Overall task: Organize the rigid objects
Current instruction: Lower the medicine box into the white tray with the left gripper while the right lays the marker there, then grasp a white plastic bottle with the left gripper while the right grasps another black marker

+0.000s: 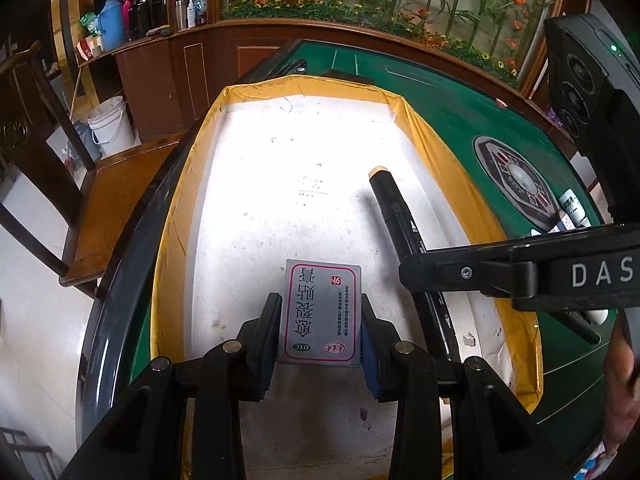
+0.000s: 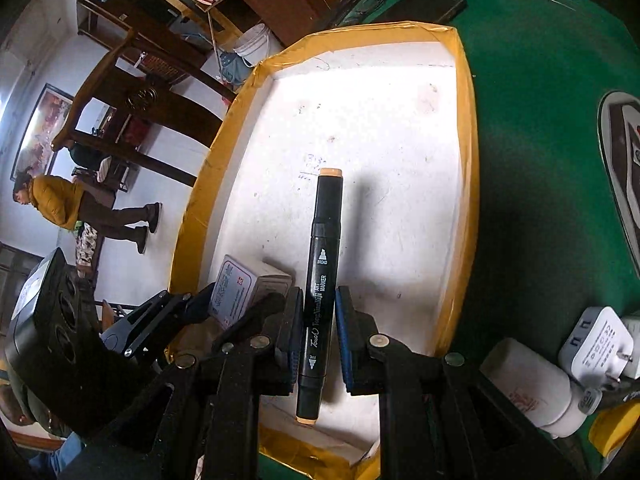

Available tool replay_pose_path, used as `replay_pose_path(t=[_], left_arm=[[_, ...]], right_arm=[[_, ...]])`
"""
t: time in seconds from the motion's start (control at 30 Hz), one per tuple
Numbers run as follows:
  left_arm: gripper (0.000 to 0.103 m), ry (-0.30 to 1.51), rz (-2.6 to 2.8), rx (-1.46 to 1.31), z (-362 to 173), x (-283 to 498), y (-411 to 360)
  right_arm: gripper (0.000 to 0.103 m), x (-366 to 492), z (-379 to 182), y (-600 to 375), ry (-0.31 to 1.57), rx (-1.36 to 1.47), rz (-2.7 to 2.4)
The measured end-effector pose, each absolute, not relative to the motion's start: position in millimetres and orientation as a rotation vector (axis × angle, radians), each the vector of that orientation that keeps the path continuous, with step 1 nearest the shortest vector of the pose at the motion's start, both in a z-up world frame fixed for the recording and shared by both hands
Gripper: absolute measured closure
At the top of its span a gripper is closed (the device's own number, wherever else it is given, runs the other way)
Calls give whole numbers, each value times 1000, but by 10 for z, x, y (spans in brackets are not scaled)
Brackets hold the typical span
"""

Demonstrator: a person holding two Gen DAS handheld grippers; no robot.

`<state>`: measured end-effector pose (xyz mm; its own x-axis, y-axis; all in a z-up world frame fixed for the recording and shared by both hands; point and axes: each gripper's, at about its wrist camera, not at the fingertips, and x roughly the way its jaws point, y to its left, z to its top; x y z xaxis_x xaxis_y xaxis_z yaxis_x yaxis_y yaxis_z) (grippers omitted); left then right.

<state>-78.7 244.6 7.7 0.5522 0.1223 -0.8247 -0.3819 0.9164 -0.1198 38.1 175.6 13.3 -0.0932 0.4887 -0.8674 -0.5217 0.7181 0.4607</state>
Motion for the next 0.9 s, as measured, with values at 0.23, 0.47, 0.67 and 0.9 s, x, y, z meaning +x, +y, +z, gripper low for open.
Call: replay_pose_path(t=[0.23, 0.47, 0.67, 0.9], left_arm=[[65, 944, 309, -309, 78, -815, 2442], [60, 943, 300, -323, 105, -846, 2412], [46, 939, 304, -334, 155, -854, 2386], [38, 944, 288, -353, 214, -827, 2361]], right_arm=[[82, 377, 122, 1740, 1426, -58, 852], [73, 345, 178, 1701, 1407, -51, 876], [73, 339, 294, 1551, 1380, -23, 884], [71, 324, 513, 1156, 1323, 18, 876]])
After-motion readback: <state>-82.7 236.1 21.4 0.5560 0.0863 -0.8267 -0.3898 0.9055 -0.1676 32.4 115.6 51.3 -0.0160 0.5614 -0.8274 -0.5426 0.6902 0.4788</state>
